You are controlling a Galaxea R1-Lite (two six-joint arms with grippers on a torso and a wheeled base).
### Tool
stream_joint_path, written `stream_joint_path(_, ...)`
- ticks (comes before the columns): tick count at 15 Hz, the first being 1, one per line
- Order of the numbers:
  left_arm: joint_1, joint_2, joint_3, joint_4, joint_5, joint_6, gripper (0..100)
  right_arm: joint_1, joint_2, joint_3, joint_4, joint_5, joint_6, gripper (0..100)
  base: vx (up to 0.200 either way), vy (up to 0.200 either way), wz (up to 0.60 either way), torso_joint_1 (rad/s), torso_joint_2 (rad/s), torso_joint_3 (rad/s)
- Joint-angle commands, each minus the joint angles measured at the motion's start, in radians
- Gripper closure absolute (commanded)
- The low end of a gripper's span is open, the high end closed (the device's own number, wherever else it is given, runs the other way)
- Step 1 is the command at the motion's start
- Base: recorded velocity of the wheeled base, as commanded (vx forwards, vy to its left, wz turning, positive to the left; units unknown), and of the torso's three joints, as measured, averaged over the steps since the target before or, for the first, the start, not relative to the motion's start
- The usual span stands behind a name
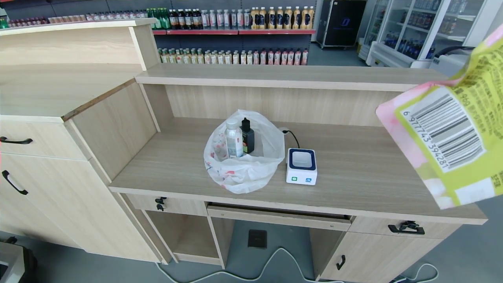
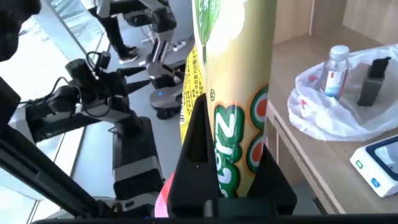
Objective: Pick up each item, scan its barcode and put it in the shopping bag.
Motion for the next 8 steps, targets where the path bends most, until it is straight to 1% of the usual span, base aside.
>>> stream_joint_path(1,0.000,0.000,0.000,0.000,0.000,0.000,0,0.063,-0.097,0.036,0.001,-0.007,-0.005,100,0.000,0.000,0.00,0.000,0.00,0.000)
stream_joint_path(2,0.000,0.000,0.000,0.000,0.000,0.000,0,0.081,-0.114,0.038,0.003,-0.010,0.000,100,0.000,0.000,0.00,0.000,0.00,0.000)
stream_joint_path(4,0.000,0.000,0.000,0.000,0.000,0.000,0,0.077,-0.143,0.033,0.024,-0.017,-0.002,100,0.000,0.000,0.00,0.000,0.00,0.000)
stream_joint_path(6,-0.001,0.000,0.000,0.000,0.000,0.000,0,0.074,-0.174,0.029,0.026,-0.134,0.000,100,0.000,0.000,0.00,0.000,0.00,0.000)
stream_joint_path(8,0.000,0.000,0.000,0.000,0.000,0.000,0,0.074,-0.191,0.029,0.026,-0.174,0.003,100,0.000,0.000,0.00,0.000,0.00,0.000)
